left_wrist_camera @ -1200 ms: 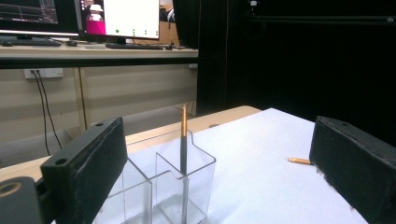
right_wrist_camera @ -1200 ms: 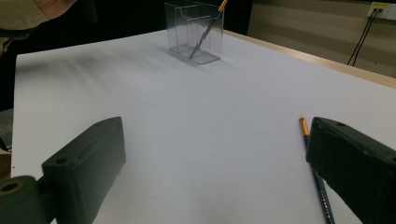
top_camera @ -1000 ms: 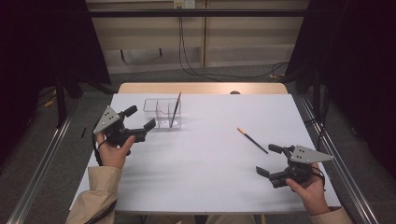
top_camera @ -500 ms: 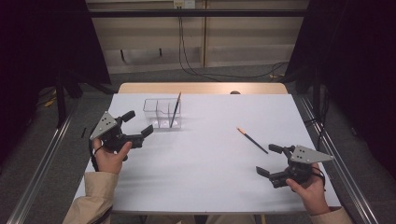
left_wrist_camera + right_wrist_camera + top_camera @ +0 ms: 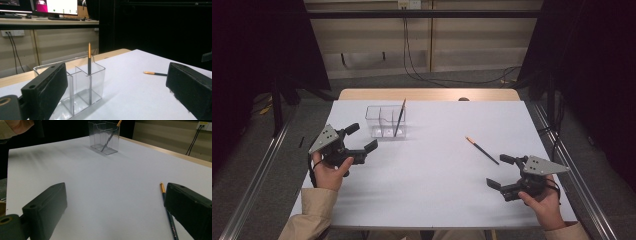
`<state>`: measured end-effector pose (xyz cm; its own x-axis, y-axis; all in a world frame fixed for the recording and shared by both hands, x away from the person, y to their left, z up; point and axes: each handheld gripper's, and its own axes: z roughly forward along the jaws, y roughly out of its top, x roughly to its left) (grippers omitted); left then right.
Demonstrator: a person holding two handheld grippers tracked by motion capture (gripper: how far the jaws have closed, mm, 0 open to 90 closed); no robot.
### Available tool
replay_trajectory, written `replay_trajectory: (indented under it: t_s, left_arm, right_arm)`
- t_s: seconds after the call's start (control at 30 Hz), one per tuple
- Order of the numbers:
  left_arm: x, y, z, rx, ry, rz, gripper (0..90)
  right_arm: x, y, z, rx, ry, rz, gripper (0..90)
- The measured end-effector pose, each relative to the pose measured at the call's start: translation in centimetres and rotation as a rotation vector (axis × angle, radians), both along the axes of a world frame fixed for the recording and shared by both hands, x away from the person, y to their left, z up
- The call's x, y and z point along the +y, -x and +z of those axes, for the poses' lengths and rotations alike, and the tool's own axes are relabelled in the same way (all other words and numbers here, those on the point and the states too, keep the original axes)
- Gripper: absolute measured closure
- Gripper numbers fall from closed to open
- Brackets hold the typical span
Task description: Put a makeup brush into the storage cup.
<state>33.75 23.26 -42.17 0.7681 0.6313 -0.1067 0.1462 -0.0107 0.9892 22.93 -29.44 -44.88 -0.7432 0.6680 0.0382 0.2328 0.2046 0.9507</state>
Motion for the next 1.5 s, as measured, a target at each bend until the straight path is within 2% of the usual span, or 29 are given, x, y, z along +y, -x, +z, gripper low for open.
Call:
replay_trajectory:
  t_s: [0.37,1.5]
  left_arm:
    - [0.2,0.7,-0.1,0.0,-0.013,-0.028,3.1]
    - [1.8,3.3,-0.4,0.013,-0.039,-0.052,2.6]
  right_arm:
    - [0.2,-0.1,0.0,0.002,0.002,0.003,4.2]
    - [0.3,-0.2,-0.1,0.002,0.007,-0.004,4.1]
